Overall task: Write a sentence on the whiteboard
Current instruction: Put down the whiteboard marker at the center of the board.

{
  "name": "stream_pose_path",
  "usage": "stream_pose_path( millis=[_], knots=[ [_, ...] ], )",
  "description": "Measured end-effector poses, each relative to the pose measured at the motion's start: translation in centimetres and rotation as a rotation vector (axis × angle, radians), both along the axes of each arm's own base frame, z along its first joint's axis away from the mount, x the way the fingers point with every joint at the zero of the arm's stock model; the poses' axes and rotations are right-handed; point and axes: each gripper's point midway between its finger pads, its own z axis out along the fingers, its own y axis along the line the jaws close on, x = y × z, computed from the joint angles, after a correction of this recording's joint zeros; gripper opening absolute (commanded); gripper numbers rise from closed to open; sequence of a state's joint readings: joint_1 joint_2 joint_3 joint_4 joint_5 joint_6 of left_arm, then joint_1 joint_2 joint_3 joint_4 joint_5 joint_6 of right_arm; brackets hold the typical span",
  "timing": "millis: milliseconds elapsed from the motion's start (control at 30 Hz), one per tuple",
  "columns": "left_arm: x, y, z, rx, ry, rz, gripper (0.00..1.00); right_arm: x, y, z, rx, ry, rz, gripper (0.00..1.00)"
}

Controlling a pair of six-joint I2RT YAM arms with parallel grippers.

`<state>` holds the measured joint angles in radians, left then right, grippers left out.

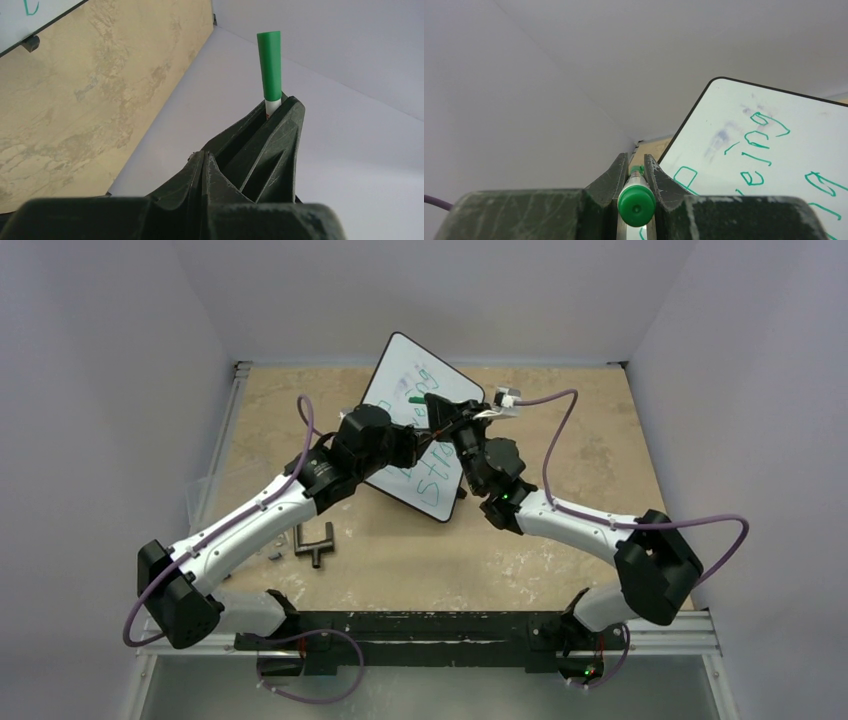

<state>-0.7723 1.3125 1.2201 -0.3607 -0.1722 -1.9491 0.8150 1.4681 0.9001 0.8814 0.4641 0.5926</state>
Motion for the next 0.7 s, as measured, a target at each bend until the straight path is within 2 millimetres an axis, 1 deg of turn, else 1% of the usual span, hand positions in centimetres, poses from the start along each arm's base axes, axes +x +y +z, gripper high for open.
stream_pose_path(
  millis=[33,167,267,333,433,533,600,700],
  knots=[
    [-0.1,0.0,0.0,0.004,-0.005,-0.004,0.01,-0.1,-0.1,0.0,0.001,-0.001,0.001,0.0],
    [-0.7,-0.1,0.3,0.026,-0.03,-0.03,0.18,-0.6,-0.3,0.4,0.009,-0.011,0.006,0.0],
    [-1.4,-0.1,0.6,0.046,-0.049,-0.055,0.33,-0.9,-0.6,0.8,0.015,-0.018,0.006,0.0],
    [-2.1,0.0,0.7,0.065,-0.065,-0.079,0.4,-1.1,-1.0,1.2,0.018,-0.026,0.003,0.0],
    [-3.1,0.2,1.0,0.082,-0.093,-0.111,0.44,-1.2,-1.6,1.3,0.013,-0.028,-0.006,0.0],
    [-4.0,0.3,1.4,0.092,-0.123,-0.143,0.45,-1.1,-2.2,0.9,-0.006,-0.02,-0.019,0.0],
    [-4.6,0.0,2.6,0.075,-0.165,-0.173,0.45,-1.1,-2.3,-0.6,-0.053,0.015,-0.021,0.0],
    [-5.5,0.3,4.1,0.072,-0.224,-0.195,0.45,-0.9,-2.5,-3.3,-0.14,0.09,-0.025,0.0]
  ],
)
